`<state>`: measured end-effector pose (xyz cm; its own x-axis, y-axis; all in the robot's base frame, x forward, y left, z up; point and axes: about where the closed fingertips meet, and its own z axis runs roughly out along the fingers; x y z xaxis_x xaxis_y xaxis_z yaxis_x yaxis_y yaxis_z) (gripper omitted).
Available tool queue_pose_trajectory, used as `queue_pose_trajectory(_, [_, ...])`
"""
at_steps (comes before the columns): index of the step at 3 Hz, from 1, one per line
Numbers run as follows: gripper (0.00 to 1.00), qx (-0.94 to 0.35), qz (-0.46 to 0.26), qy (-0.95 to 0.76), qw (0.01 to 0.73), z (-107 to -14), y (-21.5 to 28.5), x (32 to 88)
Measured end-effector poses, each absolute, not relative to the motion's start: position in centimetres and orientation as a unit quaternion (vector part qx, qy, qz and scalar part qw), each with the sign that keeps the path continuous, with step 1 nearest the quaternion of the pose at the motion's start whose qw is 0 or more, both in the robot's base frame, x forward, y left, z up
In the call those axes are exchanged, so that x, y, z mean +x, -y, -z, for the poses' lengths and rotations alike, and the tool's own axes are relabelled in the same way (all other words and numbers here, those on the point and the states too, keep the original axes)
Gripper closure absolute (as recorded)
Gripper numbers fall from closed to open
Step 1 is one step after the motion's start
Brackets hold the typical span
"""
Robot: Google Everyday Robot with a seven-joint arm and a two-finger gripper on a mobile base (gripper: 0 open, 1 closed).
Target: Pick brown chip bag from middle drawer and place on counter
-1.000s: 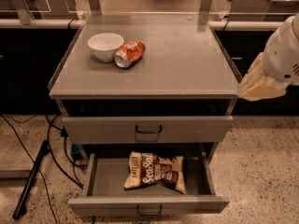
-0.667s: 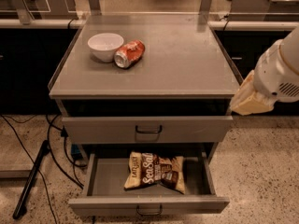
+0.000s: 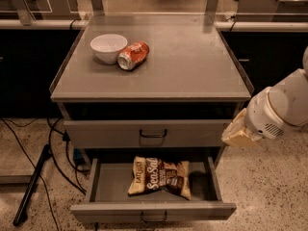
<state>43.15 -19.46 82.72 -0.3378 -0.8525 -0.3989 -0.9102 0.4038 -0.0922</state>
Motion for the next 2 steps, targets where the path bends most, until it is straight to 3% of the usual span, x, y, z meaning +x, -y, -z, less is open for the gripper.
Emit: queue_pose_trajectory(2, [1.0,-0.546,-0.069,-0.81,0.201,-81.1,19.6,43.5])
